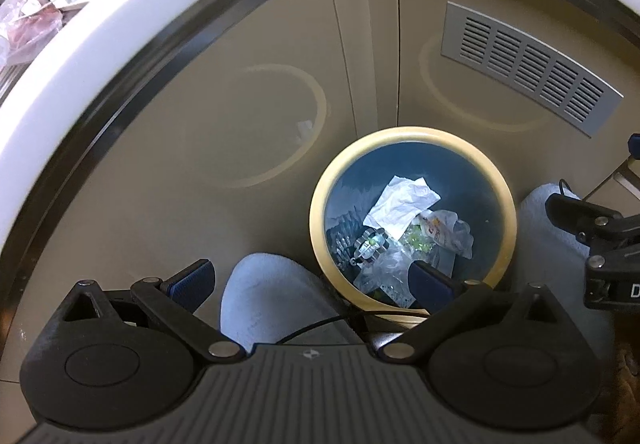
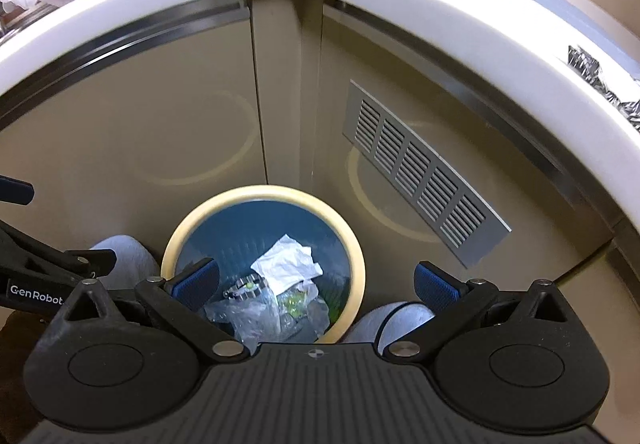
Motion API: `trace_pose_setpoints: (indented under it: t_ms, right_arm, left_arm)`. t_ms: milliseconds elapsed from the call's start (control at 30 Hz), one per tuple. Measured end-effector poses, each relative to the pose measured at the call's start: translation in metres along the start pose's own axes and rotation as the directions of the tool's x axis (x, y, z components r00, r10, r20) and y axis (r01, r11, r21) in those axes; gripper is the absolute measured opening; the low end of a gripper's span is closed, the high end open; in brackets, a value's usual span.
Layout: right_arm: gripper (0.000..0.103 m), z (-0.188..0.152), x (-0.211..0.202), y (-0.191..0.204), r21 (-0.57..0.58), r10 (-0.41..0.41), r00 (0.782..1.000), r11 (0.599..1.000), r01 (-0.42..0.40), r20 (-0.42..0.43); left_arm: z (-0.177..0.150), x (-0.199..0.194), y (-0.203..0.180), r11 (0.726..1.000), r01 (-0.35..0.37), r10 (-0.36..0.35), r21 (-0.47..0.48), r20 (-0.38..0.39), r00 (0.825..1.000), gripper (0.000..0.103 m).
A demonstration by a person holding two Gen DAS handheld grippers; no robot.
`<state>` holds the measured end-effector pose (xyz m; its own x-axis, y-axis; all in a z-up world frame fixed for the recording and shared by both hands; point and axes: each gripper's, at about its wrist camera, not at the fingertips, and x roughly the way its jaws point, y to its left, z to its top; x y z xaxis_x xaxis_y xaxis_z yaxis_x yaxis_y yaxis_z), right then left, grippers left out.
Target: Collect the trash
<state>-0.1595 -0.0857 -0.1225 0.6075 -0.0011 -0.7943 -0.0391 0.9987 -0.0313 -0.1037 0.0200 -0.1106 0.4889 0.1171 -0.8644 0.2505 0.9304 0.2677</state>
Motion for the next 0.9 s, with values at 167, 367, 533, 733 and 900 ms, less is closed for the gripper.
trace_pose_setpoints:
  t_ms: [167, 367, 533, 733, 900]
  right_arm:
    - [0.103, 0.0, 0.009, 0.002, -0.007, -0.003, 1.0, 1.0, 0.003, -0.027]
    - [0.103, -0.001, 0.015, 0.003, -0.007, -0.006, 0.999, 1.0, 0.006, -0.047]
    - [0.103, 0.0, 0.014, 0.002, -0.002, 0.005, 0.999, 1.0, -0.005, -0.037]
    - [0.103, 0.0, 0.008, 0.001, -0.002, 0.026, 1.0, 1.0, -0.026, -0.01]
    - [0.103, 0.0, 0.003, -0.002, 0.02, 0.05, 0.999, 0.999, -0.05, 0.006]
  left_arm:
    - [0.002, 0.011, -0.002, 1.0, 0.021, -0.02, 0.002, -0.03, 0.999, 0.103]
    - [0.003, 0.022, 0.0, 0.998, 0.04, -0.043, -0.038, -0.07, 0.997, 0.103]
    - [0.004, 0.022, 0.002, 0.997, 0.017, -0.021, -0.069, -0.06, 0.998, 0.103]
    - [0.005, 0.016, 0.0, 0.998, 0.004, -0.007, -0.063, -0.04, 0.999, 0.103]
    - [0.005, 0.011, 0.005, 0.995, 0.029, -0.03, -0.091, -0.016, 0.999, 0.103]
